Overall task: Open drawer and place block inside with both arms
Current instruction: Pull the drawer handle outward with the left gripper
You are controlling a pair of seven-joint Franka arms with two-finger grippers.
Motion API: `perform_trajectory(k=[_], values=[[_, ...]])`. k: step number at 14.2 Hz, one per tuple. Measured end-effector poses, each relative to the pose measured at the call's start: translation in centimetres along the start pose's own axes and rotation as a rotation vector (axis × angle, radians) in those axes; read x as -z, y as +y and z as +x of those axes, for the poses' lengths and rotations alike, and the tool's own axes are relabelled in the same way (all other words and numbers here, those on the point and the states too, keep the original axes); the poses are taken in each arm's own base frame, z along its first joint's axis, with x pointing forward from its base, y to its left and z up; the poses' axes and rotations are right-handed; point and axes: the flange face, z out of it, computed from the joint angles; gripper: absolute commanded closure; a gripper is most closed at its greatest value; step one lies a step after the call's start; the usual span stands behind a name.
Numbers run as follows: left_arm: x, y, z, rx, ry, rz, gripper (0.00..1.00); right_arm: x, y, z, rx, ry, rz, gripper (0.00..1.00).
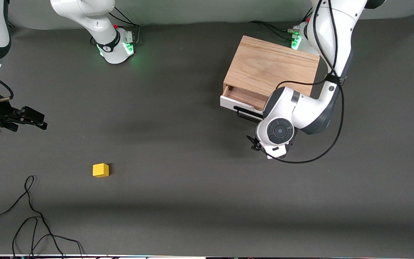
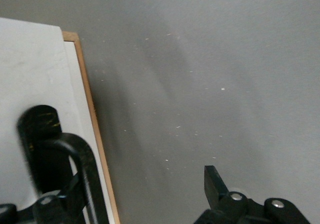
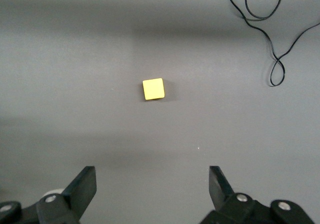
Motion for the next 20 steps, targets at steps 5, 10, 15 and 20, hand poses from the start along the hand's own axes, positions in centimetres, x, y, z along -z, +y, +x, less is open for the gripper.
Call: perform_trajectory(k=[5,10,15,20], values=[[2.7,0.8,0.5,0.006,0.001,-0.06,0.01,0.7,0.6,-0.3,-0.007,0.009,0.005,0.0],[3.7,1.5,0.8,0.001,0.024,-0.118,0.01,0.8,0.2,-0.4,0.0,0.01,0.006,0.0],[5.2,0.6,3.4,0.015,0.021,-0.055,0.01,0.6,0.2,-0.4,-0.001,0.001,0.006,0.0],[3.7,0.8,2.0,-0.007,0.015,-0.027,0.01,0.6,0.3,-0.3,-0.003,0.007,0.006,0.0]])
